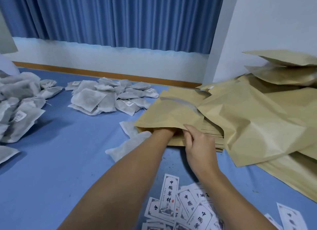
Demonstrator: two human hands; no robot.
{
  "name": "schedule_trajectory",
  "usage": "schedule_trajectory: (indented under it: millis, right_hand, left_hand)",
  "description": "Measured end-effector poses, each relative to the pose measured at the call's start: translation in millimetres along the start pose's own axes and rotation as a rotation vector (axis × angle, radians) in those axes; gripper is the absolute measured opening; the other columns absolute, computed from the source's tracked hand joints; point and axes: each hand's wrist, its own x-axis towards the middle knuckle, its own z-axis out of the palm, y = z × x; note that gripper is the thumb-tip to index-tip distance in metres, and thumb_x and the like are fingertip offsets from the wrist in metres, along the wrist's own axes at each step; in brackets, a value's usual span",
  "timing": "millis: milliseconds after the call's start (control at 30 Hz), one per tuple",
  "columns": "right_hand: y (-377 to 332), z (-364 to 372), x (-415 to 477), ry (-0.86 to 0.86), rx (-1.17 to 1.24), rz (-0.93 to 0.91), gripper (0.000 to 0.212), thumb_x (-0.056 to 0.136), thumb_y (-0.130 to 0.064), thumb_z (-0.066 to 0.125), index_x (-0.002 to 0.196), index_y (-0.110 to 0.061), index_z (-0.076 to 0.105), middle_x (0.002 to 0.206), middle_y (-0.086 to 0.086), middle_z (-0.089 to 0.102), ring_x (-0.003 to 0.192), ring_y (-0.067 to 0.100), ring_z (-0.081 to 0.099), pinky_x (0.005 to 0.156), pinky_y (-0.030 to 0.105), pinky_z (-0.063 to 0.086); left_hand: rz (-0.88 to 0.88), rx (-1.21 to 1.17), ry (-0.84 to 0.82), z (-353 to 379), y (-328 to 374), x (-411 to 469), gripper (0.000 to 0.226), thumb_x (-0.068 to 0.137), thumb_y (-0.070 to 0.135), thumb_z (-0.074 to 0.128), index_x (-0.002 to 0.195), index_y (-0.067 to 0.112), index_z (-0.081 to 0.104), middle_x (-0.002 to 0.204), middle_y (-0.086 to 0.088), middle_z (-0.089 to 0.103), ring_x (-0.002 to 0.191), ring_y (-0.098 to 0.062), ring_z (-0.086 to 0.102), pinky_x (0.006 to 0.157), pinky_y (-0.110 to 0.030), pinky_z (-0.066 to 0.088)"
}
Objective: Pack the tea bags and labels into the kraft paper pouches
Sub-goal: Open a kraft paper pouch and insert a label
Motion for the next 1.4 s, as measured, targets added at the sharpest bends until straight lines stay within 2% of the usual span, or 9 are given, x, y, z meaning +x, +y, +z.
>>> schedule_trajectory:
  millis: [200,333,533,700,800,1033,1167,1267,1400]
  right_hand:
    - [1.8,-1.3,2.9,0.082,-0.020,0.018,0.022,0.096,-0.006,0.060,0.111,-0.012,0.074,0.070,0.011,0.069,0.058,0.028,0.053,0.062,0.034,0.042]
    - [1.4,-0.5,2.6,0.102,-0.033,0.001,0.021,0.094,-0.004,0.061,0.108,-0.013,0.075,0.068,0.010,0.069,0.055,0.020,0.044,0.058,0.024,0.027]
    - [3.9,-0.9,1.7,0.044,-0.027,0.047,0.024,0.098,-0.012,0.058,0.116,-0.015,0.073,0.082,0.011,0.073,0.066,0.023,0.054,0.064,0.023,0.031]
    - [3.8,-1.7,-0.4,0.044,-0.032,0.064,0.025,0.099,-0.013,0.059,0.119,-0.013,0.073,0.080,0.008,0.072,0.063,0.019,0.054,0.064,0.016,0.031]
    - [1.8,-2.1,-0.9,0.041,-0.036,0.055,0.023,0.099,-0.014,0.058,0.118,-0.014,0.073,0.070,0.000,0.062,0.059,0.001,0.052,0.062,0.017,0.030]
    - [2.2,-1.5,-1.0,0.038,-0.061,0.041,0.023,0.099,-0.012,0.058,0.117,-0.013,0.073,0.077,0.010,0.071,0.062,0.021,0.051,0.062,0.019,0.028]
    - [2.3,-0.4,-0.5,0.039,-0.056,0.020,0.022,0.099,-0.012,0.059,0.115,-0.013,0.073,0.083,0.012,0.074,0.063,0.019,0.049,0.061,0.020,0.027]
    - [1.7,-1.4,-0.4,0.065,-0.072,-0.007,0.021,0.098,-0.010,0.061,0.114,-0.012,0.074,0.078,0.012,0.073,0.058,0.019,0.047,0.060,0.019,0.026]
    - [-1.0,-1.4,-1.1,0.079,-0.061,0.005,0.024,0.096,-0.008,0.060,0.116,-0.012,0.074,0.078,0.014,0.073,0.060,0.019,0.047,0.060,0.019,0.026]
  left_hand:
    - [0.152,0.019,0.270,6.6,13.0,-28.2,0.030,0.103,0.027,0.039,0.128,0.019,0.053,0.133,-0.007,0.053,0.126,-0.029,0.049,0.109,-0.038,0.036]
    - [0.229,0.071,0.465,12.6,-1.2,-89.5,0.015,0.094,0.021,0.050,0.103,0.017,0.061,0.104,-0.007,0.066,0.094,-0.032,0.064,0.072,-0.037,0.041]
    - [0.339,0.141,0.778,20.6,-45.4,-167.5,0.016,0.085,0.024,0.058,0.095,0.020,0.070,0.108,0.005,0.067,0.099,-0.021,0.062,0.100,-0.044,0.039]
    - [-0.097,0.133,0.426,21.2,-75.5,-196.8,0.065,0.077,0.045,0.049,0.139,0.036,0.033,0.153,-0.001,0.025,0.142,-0.028,0.025,0.109,-0.067,0.011]
    - [-0.126,0.066,0.303,20.9,-87.3,-193.7,0.070,0.083,0.030,0.052,0.146,0.031,0.023,0.154,-0.005,0.022,0.142,-0.028,0.023,0.112,-0.058,0.023]
    - [0.205,-0.662,0.733,27.6,-68.2,-190.2,0.019,0.093,0.034,0.066,0.104,0.029,0.051,0.097,0.011,0.062,0.088,-0.012,0.061,0.071,-0.034,0.051]
    - [0.378,-0.438,0.986,35.9,-51.2,-183.0,0.016,0.088,0.026,0.075,0.098,0.026,0.063,0.098,0.010,0.054,0.089,-0.012,0.055,0.070,-0.031,0.048]
    - [0.204,-0.553,0.807,28.9,-35.7,-172.4,0.027,0.089,0.045,0.069,0.076,0.026,0.056,0.073,0.011,0.047,0.067,-0.009,0.045,0.057,-0.026,0.038]
    - [-0.018,-0.794,0.550,2.1,-17.6,-145.0,0.042,0.089,0.037,0.067,0.057,0.017,0.048,0.043,0.010,0.043,0.042,-0.008,0.037,0.040,-0.016,0.028]
